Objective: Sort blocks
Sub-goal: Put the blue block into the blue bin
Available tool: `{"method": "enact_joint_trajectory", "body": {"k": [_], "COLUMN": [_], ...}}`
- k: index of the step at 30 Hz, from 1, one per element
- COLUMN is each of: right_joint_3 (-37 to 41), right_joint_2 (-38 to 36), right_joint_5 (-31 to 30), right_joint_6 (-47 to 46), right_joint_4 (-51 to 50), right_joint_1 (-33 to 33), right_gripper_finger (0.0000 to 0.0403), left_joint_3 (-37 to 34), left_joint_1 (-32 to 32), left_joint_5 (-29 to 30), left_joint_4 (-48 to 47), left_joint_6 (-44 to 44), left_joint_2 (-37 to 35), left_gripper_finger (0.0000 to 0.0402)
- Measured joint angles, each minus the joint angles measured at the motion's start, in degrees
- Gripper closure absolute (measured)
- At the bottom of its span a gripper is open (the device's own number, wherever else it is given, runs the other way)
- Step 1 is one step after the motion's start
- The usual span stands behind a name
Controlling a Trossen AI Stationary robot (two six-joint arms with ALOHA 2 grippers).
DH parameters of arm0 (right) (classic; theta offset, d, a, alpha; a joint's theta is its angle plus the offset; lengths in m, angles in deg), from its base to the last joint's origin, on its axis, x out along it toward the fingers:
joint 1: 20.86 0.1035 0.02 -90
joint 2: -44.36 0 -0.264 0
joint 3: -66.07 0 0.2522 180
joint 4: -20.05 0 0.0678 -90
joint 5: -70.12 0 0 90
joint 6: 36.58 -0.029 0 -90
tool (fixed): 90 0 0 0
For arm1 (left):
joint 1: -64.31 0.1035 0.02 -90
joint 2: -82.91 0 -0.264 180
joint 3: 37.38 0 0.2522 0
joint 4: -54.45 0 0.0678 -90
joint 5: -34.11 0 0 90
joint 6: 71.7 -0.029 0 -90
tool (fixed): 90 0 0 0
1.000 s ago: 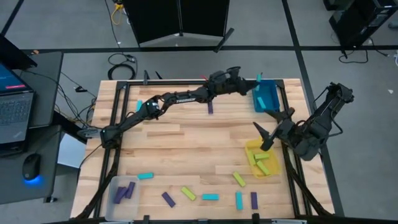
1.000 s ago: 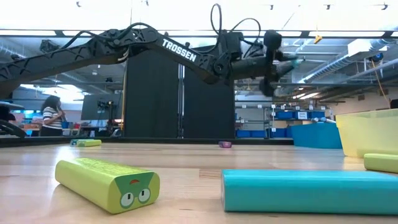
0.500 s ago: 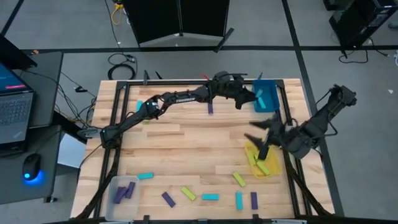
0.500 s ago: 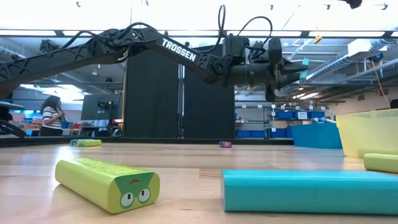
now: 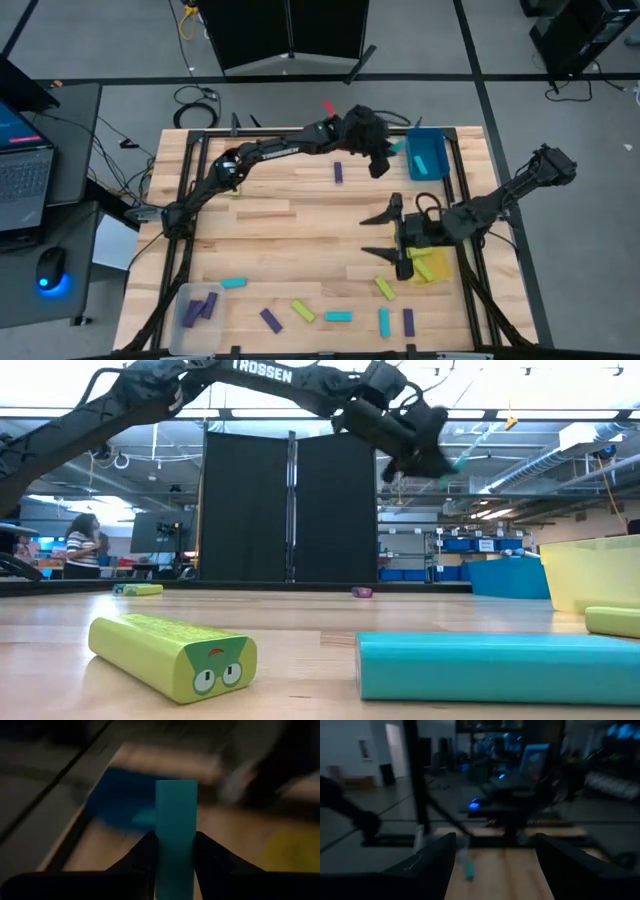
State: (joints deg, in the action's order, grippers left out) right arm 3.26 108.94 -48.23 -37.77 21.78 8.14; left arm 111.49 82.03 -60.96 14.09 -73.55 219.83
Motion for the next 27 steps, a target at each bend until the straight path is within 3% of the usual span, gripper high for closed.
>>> {"method": "enact_joint_trajectory", "body": {"k": [3,6,12,15,20,27], "right_joint_3": [-2.0,-2.8,0.2,4.0,13.4,27.9], "right_joint_2": [-1.3,-4.4,-11.6,-15.5,-22.8,-32.3], "right_joint_5": [-8.0,-21.9,-50.8,-61.0,-61.6,-58.9], "right_joint_6": [5.0,7.5,2.7,-1.5,-12.5,-26.4], "right_joint_4": [-1.7,-4.5,-14.0,-16.9,-19.3,-18.9], "right_joint_1": [0.9,3.1,11.2,16.2,18.2,11.4], "right_gripper_finger": [0.0121,0.0121,0.0117,0.0116,0.0116,0.0119], "left_joint_3": [-0.1,-0.1,-0.3,-0.3,-0.3,-0.3], "left_joint_1": [-0.6,-1.8,-4.3,-4.6,-5.0,-7.2], "left_joint_5": [11.2,18.7,22.7,23.6,23.4,23.2], "left_joint_4": [-8.9,-13.6,-13.5,-13.1,-12.7,-11.1], "left_joint_6": [-3.1,-4.6,-6.5,-6.9,-6.9,-8.7], "left_joint_2": [-0.4,-0.4,-0.5,-0.5,-0.5,-0.8], "left_gripper_finger": [0.0298,0.0298,0.0298,0.0298,0.0298,0.0298]}}
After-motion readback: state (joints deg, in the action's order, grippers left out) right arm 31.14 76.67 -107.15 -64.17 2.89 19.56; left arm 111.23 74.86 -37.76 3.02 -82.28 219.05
